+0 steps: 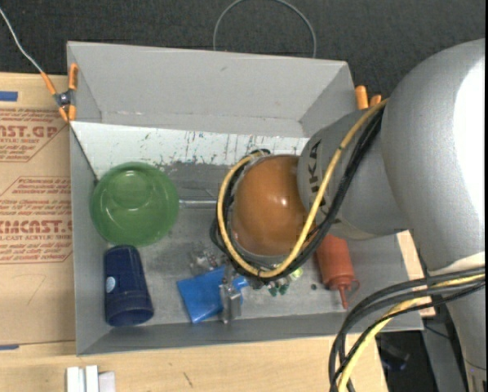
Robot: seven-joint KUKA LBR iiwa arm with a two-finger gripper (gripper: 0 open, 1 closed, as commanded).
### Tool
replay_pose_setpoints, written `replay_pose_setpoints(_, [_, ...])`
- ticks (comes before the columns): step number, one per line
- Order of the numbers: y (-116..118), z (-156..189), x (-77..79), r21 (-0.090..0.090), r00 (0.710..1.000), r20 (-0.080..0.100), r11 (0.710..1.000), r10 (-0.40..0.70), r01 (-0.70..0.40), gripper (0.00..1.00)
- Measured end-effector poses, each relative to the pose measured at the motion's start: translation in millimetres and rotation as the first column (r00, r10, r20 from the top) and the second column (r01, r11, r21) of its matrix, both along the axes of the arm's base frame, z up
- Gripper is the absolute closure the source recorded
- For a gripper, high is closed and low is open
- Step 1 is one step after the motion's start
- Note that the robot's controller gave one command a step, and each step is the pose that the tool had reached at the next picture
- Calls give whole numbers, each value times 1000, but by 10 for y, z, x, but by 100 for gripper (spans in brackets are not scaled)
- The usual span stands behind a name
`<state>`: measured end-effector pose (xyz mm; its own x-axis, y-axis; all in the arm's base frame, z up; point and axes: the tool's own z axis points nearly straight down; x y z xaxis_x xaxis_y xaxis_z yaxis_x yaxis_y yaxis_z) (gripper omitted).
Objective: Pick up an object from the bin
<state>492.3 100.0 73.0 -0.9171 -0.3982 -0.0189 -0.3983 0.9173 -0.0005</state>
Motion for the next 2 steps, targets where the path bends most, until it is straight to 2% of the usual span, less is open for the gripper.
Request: replay_pose_setpoints(2, [0,0,0,0,1000,0,1000,0,0,100])
